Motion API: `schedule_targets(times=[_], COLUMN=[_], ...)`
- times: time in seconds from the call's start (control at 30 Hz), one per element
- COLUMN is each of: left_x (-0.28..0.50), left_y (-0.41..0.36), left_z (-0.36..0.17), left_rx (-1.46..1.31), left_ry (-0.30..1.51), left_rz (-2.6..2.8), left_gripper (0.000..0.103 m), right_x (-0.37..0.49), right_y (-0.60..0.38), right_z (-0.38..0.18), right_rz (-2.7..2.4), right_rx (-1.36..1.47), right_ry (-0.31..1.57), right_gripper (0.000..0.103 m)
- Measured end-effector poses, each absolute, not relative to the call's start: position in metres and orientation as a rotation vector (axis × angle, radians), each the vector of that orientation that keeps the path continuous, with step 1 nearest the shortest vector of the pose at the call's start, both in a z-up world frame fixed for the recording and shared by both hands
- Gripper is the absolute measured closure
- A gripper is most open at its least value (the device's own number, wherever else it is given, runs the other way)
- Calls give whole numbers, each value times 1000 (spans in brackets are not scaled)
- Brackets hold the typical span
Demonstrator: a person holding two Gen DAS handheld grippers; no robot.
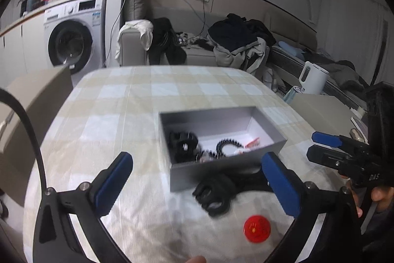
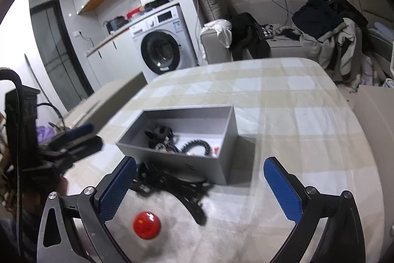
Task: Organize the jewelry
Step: 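Grasp the black claw clip with the left tool while the right tool grasps the black comb clip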
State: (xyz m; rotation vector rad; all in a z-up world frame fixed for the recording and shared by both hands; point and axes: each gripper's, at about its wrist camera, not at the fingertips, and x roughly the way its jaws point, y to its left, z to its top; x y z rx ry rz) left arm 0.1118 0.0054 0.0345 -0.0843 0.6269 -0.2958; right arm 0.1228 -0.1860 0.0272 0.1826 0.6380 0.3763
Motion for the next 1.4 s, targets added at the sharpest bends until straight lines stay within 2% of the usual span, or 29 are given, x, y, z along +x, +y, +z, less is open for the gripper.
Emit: schedule_targets(times=[0.53,0.67,0.8,0.97,1.13,1.4], left_x=[108,109,109,109,109,110], left_y=[-3,2,8,11,9,9], left_z=[-1,-6,-8,-9,-9,-9], left_rx=[-3,-43,-72,-89,-90,-90], left_ry=[710,737,744,755,758,759], left_rz=[-273,-296,-292,-300,-304,-307], left_gripper=[1,1,1,1,1,1], right_x=[128,136,143,151,150,153], right_y=[-155,-149,-148,-147,-143,-135], right_z=[-9,-18,-23,-23,-24,-26], right_rz=[425,459,481,477,508,479], right_rx=[88,107,147,165,169,135], right_ry=[806,856,866,880,883,887], right_gripper=[2,15,18,29,34,34])
